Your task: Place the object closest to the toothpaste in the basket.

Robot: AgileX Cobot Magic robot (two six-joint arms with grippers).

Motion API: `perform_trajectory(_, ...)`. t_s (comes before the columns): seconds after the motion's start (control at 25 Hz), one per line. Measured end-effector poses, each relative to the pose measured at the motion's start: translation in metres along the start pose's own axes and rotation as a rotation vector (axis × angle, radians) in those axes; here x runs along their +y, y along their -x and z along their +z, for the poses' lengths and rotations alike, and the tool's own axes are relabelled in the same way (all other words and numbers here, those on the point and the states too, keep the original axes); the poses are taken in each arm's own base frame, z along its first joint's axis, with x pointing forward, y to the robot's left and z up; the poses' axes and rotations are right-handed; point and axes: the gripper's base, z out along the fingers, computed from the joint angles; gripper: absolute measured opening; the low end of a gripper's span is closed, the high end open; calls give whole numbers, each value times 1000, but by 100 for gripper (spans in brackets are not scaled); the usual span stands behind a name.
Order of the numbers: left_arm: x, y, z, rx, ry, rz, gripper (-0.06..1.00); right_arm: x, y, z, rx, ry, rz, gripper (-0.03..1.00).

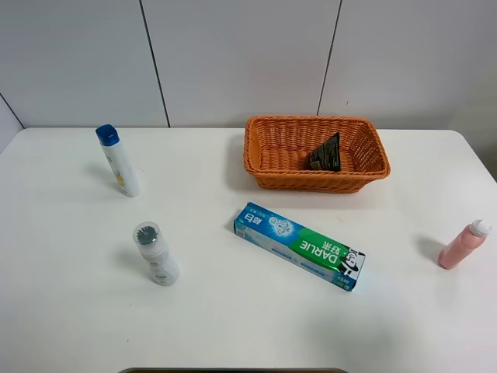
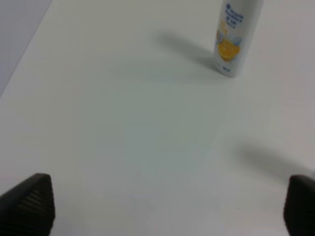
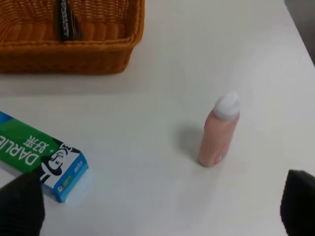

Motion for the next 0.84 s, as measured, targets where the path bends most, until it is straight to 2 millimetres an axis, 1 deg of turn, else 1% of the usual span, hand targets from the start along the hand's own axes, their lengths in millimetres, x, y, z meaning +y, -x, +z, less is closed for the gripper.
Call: perform_trajectory(0.84, 0, 0, 0, 0, 0, 0, 94, 0, -1, 1, 2, 0, -21, 99)
